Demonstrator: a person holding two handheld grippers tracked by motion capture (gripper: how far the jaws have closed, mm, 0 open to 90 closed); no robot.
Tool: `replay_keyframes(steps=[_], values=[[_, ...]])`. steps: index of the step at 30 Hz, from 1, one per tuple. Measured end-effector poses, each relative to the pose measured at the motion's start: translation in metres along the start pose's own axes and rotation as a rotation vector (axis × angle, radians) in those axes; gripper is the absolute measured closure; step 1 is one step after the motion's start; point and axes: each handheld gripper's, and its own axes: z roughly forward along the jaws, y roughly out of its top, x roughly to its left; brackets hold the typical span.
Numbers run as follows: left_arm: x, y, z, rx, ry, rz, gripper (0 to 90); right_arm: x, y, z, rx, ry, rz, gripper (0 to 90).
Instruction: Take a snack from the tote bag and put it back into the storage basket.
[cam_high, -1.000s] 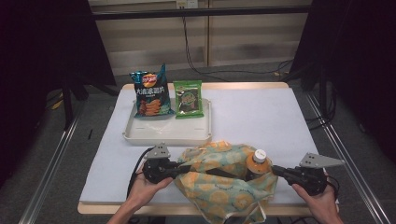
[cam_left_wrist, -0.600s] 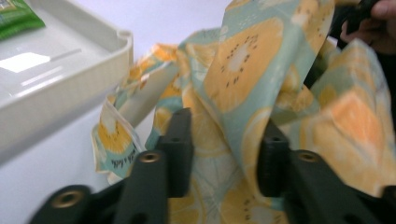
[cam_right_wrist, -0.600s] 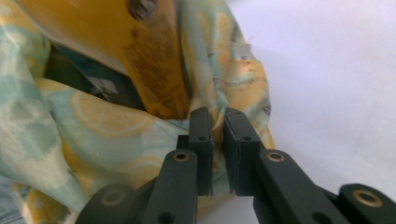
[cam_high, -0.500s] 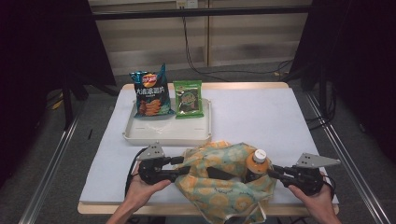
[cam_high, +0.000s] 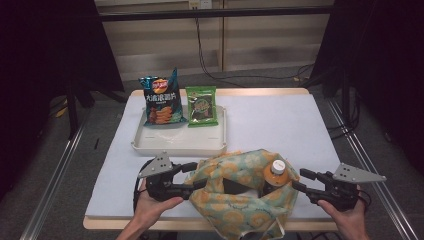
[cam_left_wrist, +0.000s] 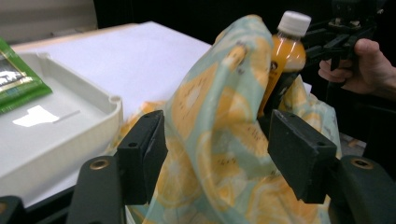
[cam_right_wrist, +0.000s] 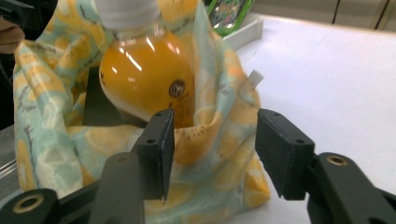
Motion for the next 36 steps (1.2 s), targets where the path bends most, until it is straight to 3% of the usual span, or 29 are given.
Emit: replay_keyframes(steps=[4, 5, 7, 9, 11, 13, 14, 16, 21, 23, 25, 36], values=[[-0.009, 0.006, -0.004, -0.041, -0.021, 0.017, 45.3, 0.000, 0.003, -0.007, -0.042, -0.003, 0.011, 43.7], [-0.012, 0.007, -0.003, -0.038, -0.016, 0.030, 47.3, 0.000, 0.003, -0.008, -0.048, -0.006, 0.017, 42.8], [-0.016, 0.010, -0.001, -0.031, -0.047, 0.047, 49.8, -0.001, 0.003, -0.009, -0.050, -0.008, 0.017, 42.8], [-0.022, 0.012, 0.003, -0.038, -0.069, 0.043, 53.6, -0.002, 0.003, -0.009, -0.047, -0.006, 0.017, 42.8], [-0.028, 0.016, 0.005, -0.037, -0.053, 0.090, 54.3, -0.001, 0.003, -0.008, -0.048, -0.007, 0.019, 42.8], [-0.030, 0.020, 0.005, -0.046, -0.086, 0.075, 54.1, -0.001, 0.003, -0.009, -0.049, -0.004, 0.018, 42.9], [-0.031, 0.021, 0.005, -0.039, -0.077, 0.085, 54.2, -0.001, 0.003, -0.009, -0.049, -0.005, 0.016, 43.0], [-0.033, 0.022, 0.009, -0.031, -0.103, 0.095, 57.9, -0.002, 0.003, -0.009, -0.046, -0.003, 0.016, 43.7], [-0.040, 0.028, 0.028, -0.014, -0.158, 0.104, 64.0, -0.002, 0.003, -0.009, -0.049, -0.003, 0.015, 44.6], [-0.041, 0.029, 0.031, -0.014, -0.161, 0.103, 64.0, -0.001, 0.004, -0.009, -0.049, -0.002, 0.018, 44.7], [-0.043, 0.032, 0.048, 0.004, -0.190, 0.100, 63.9, -0.001, 0.003, -0.008, -0.044, 0.001, 0.018, 44.7], [-0.052, 0.047, 0.098, 0.055, -0.240, 0.125, 54.3, -0.002, 0.002, -0.008, -0.038, 0.008, 0.012, 44.8]])
